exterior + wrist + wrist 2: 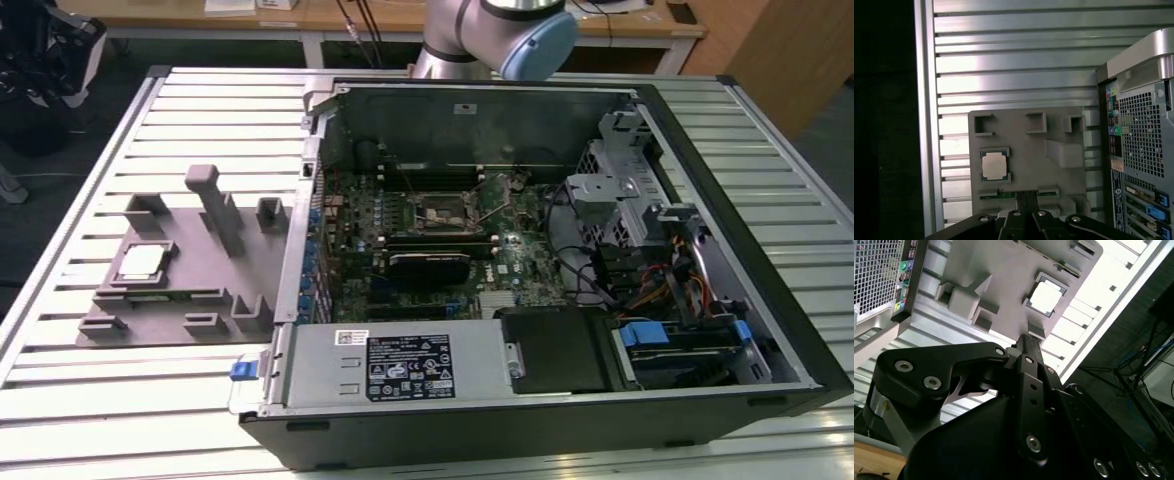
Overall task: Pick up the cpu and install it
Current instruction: 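Reach for the cpu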
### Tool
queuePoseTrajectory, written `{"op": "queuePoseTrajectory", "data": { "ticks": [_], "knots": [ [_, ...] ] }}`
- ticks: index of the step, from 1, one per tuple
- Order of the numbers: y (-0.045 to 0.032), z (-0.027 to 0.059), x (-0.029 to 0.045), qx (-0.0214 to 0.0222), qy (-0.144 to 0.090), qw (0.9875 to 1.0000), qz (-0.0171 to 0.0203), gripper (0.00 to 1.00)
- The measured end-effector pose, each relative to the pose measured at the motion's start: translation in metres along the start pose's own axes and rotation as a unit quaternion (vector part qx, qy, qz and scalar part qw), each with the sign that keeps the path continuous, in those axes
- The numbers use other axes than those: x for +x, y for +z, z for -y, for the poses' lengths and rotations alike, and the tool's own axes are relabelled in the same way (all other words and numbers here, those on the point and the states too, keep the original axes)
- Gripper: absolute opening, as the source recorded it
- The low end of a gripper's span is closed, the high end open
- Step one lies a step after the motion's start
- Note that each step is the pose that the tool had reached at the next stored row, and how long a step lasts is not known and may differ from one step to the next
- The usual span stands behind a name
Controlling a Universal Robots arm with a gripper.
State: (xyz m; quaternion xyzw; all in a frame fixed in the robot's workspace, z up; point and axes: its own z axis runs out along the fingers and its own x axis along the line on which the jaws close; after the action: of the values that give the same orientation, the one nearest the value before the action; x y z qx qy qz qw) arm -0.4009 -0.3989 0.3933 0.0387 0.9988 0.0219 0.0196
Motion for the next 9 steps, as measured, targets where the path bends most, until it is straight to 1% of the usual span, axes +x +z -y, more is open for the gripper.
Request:
{"op": "queuePoseTrajectory", "data": {
  "ticks": [9],
  "knots": [
    [-0.0001,0.0012,0.0151,-0.0001,0.000,1.0000,0.0004,0.11]
  ]
}}
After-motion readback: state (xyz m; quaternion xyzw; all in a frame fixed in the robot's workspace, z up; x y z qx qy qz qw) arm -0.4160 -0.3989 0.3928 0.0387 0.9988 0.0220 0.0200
